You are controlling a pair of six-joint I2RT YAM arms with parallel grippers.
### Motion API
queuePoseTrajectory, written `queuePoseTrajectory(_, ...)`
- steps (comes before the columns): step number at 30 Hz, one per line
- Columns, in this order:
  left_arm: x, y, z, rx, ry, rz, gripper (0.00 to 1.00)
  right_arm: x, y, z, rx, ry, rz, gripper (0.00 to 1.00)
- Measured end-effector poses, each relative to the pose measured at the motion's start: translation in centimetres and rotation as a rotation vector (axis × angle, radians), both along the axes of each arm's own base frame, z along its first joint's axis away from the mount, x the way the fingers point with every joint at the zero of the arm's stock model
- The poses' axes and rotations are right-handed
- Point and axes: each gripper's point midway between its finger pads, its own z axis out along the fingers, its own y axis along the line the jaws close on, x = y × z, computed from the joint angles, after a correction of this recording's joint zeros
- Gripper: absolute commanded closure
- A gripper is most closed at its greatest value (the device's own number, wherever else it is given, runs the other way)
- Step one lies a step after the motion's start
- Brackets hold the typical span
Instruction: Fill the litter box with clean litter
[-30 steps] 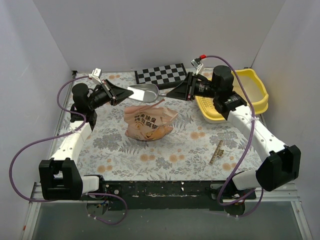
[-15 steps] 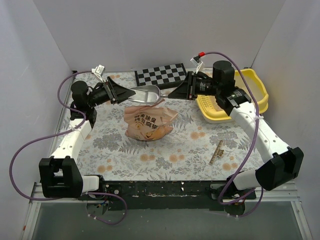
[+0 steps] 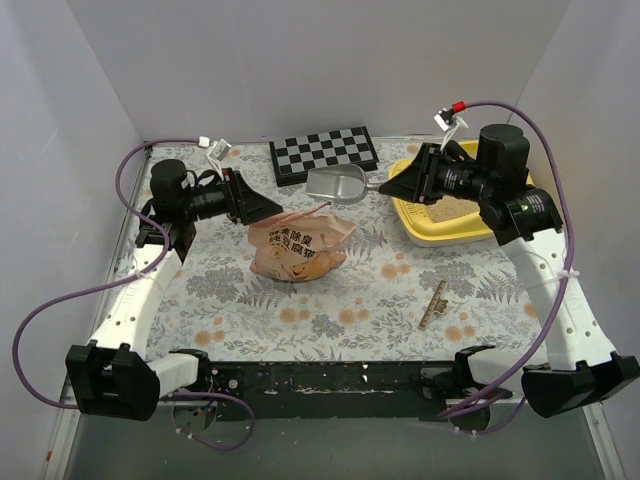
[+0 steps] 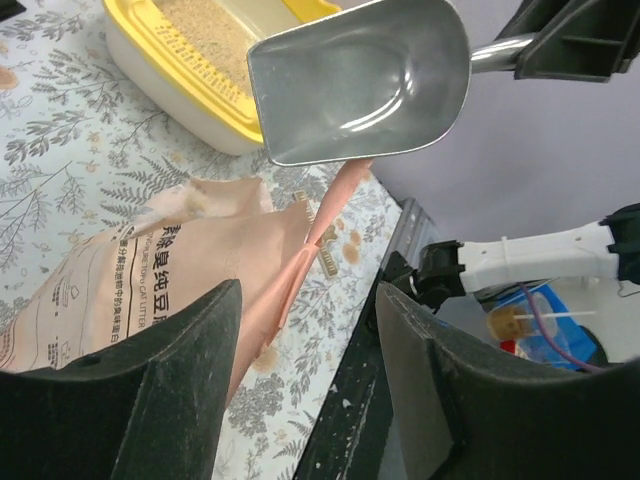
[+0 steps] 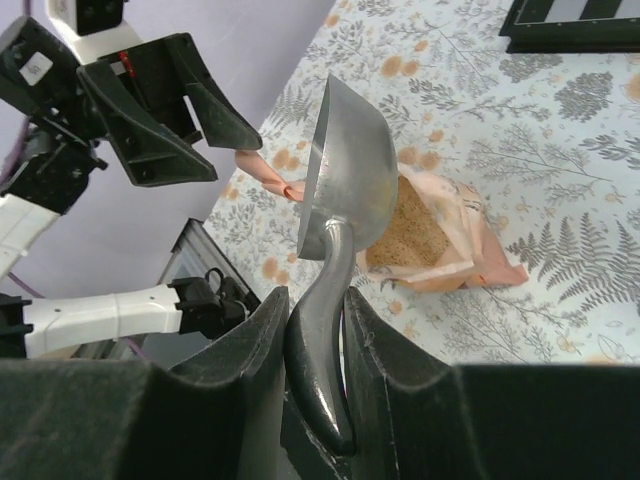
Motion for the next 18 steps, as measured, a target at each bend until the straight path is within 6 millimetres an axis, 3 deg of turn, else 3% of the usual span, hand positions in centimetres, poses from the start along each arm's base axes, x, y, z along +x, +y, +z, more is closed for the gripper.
queuePoseTrajectory(8,-0.6,-1.0,-1.3,0.216,-0.232,0.027,0.39,-1.0,-1.8,-1.2,-0.094,-0.006,-0.063,0.99)
queuePoseTrajectory(18,-0.5,-1.8,-1.7,0.352,-0.406,0.060,0.38,-2.9,-3.5,-1.5,-0.143,-0.037,-0.109,0.99)
